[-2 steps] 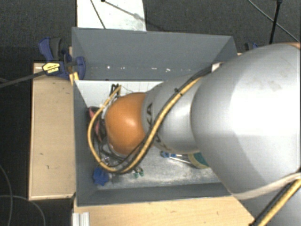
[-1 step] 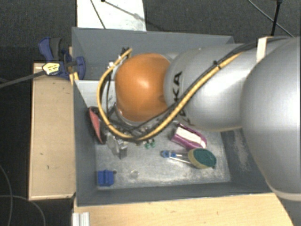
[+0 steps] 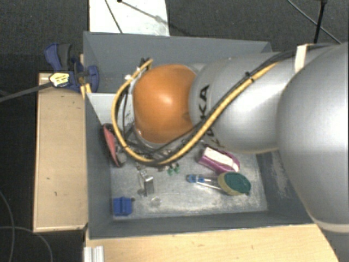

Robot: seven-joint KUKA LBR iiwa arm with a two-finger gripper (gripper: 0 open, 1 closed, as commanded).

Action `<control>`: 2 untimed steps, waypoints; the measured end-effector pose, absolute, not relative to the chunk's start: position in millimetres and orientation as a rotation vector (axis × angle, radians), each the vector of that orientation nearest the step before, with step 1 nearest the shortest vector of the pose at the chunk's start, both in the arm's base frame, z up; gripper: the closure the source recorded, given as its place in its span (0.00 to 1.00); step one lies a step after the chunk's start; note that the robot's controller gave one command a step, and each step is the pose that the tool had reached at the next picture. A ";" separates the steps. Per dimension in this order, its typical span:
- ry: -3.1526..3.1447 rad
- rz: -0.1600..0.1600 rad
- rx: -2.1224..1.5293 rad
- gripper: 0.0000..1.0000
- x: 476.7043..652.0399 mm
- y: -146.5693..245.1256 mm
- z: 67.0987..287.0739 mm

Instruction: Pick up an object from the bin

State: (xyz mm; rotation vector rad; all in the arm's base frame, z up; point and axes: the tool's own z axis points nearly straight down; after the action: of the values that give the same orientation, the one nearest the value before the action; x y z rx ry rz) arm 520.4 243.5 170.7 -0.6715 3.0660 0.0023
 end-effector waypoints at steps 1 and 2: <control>3.047 0.001 -0.786 0.00 477.8 239.6 90.7; 3.042 0.003 -0.775 1.00 480.5 240.0 94.5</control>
Offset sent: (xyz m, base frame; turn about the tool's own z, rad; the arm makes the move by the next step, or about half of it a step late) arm -0.0406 -0.0038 -0.0766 -0.0754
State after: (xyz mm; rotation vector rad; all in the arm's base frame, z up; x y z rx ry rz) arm 480.5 240.0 94.5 -0.7750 3.0418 0.0027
